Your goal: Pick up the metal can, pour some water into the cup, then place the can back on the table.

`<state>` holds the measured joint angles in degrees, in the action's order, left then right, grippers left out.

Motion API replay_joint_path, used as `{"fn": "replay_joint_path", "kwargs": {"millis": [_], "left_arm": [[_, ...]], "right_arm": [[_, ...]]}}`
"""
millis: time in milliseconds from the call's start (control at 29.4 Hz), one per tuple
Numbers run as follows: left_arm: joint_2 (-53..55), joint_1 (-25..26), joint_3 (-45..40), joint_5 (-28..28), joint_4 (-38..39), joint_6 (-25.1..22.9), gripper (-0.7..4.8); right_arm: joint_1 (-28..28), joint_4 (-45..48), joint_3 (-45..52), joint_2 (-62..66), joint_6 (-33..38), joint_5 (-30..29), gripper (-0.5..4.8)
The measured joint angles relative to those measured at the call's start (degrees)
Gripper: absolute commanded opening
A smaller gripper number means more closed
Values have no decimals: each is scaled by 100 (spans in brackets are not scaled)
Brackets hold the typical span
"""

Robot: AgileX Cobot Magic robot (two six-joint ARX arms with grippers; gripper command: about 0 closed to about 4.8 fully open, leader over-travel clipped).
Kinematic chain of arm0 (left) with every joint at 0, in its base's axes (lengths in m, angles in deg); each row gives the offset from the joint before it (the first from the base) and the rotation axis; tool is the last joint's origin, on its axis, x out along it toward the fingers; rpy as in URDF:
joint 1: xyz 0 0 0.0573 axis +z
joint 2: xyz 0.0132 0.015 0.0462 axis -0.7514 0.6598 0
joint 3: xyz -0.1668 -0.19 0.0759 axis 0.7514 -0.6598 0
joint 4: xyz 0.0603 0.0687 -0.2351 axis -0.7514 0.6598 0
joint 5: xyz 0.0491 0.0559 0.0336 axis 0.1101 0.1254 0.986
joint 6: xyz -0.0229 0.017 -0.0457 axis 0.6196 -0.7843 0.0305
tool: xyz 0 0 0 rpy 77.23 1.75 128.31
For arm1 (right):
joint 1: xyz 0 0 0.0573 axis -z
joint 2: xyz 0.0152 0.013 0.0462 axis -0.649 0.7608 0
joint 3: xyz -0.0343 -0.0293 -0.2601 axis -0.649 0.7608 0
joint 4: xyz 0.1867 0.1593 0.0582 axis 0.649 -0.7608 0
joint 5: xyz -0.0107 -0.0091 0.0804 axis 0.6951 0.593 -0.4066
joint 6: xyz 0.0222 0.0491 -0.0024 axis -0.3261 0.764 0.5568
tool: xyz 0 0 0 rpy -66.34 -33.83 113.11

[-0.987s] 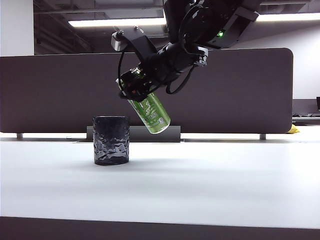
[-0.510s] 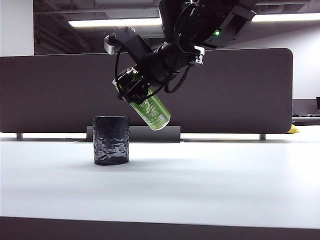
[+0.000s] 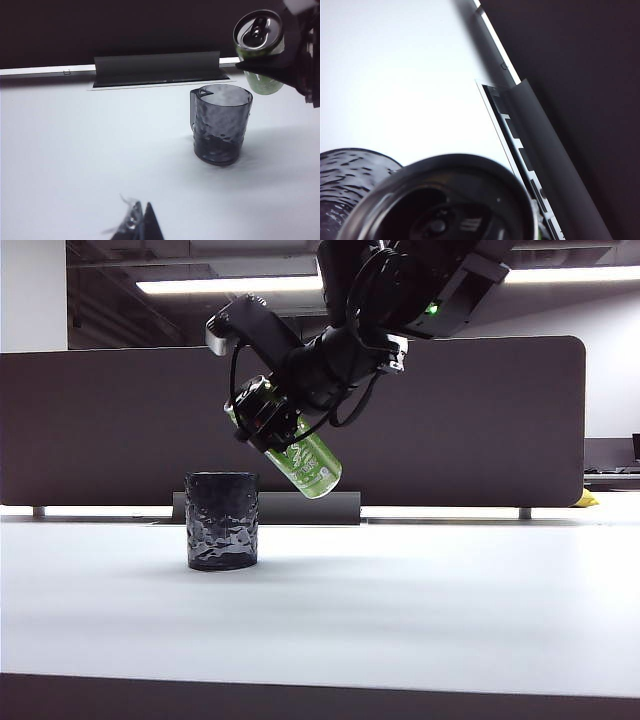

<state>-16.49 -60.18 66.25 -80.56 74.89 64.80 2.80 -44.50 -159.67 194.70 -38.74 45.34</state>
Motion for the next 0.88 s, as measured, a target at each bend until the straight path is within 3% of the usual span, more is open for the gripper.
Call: {"fn": "replay_joint_path", "kwargs": {"millis": [885], "left_arm": [[-4, 0, 0, 0, 0, 0, -5]], "right_arm": [[-192, -140, -348, 315, -1244, 555, 263]]}}
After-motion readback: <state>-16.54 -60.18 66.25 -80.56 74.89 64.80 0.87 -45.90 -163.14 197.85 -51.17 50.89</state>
